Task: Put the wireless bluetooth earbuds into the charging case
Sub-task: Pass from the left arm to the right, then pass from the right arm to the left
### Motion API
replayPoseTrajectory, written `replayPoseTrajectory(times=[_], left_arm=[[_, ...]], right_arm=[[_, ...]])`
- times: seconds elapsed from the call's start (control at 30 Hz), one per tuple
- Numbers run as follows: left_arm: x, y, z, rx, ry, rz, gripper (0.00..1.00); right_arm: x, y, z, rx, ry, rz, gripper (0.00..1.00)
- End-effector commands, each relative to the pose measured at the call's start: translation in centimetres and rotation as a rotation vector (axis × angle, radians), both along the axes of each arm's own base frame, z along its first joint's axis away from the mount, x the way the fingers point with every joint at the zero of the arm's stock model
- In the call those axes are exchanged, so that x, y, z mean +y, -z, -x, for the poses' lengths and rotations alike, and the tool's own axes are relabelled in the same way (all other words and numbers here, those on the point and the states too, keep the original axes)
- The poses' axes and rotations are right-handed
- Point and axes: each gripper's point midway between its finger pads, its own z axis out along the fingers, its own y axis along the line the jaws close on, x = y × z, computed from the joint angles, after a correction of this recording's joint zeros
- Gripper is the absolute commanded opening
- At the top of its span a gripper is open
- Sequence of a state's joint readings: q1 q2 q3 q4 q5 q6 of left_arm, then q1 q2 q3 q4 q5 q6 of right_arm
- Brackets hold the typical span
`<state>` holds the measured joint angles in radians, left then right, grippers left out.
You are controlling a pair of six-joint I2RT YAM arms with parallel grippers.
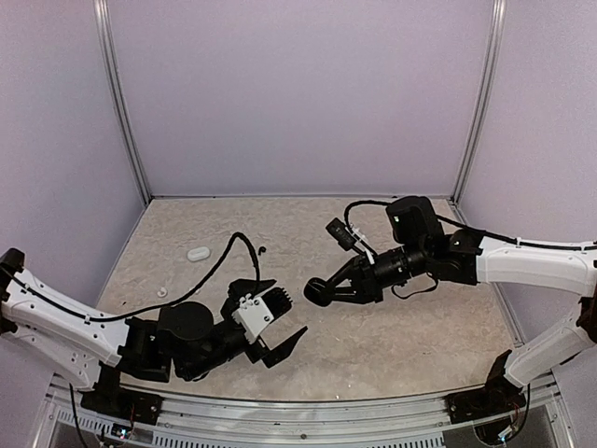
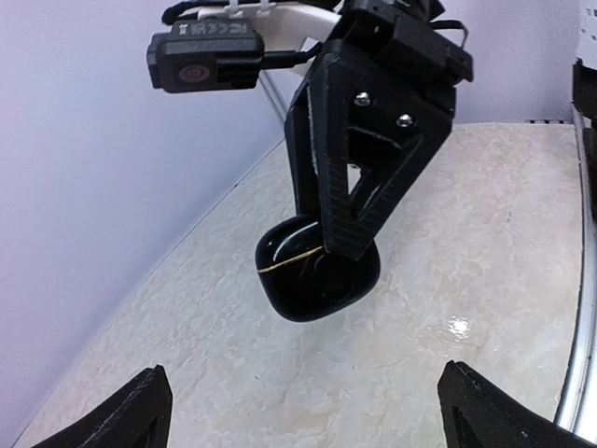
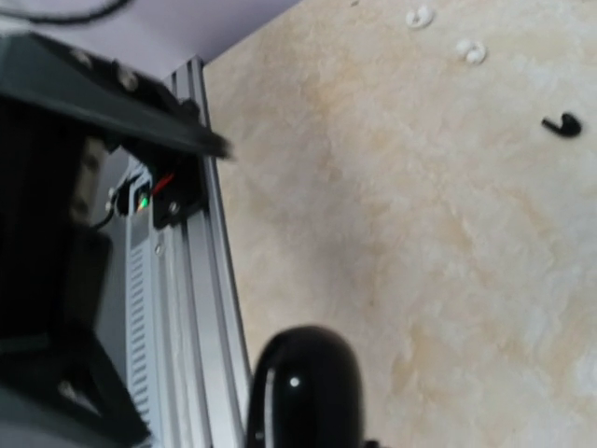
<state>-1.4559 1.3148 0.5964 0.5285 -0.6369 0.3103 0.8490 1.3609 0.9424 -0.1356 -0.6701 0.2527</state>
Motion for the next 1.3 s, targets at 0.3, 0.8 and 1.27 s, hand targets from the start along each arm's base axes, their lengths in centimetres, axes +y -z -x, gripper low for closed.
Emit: replayPoseTrajectory(times=[0.3,0.8,1.27], left_arm=[[-0.8,-0.7,5.1,-0.149,0.355,-0.212,0.99],[-2.9,0.8,6.4,-0.228,0.477,-0.333,0.84],[-3.2,1.8,6.1,-0.263,0.502,-0.401,0.61]], right_arm=[[0.3,-0.2,5.5,0.122,-0.251,-0.025,0.15],[1.6,0.7,7.9,0.188,-0.383,0.003,0.14],[2.6,1.4,9.6,0.211,-0.459,0.035,0.14]])
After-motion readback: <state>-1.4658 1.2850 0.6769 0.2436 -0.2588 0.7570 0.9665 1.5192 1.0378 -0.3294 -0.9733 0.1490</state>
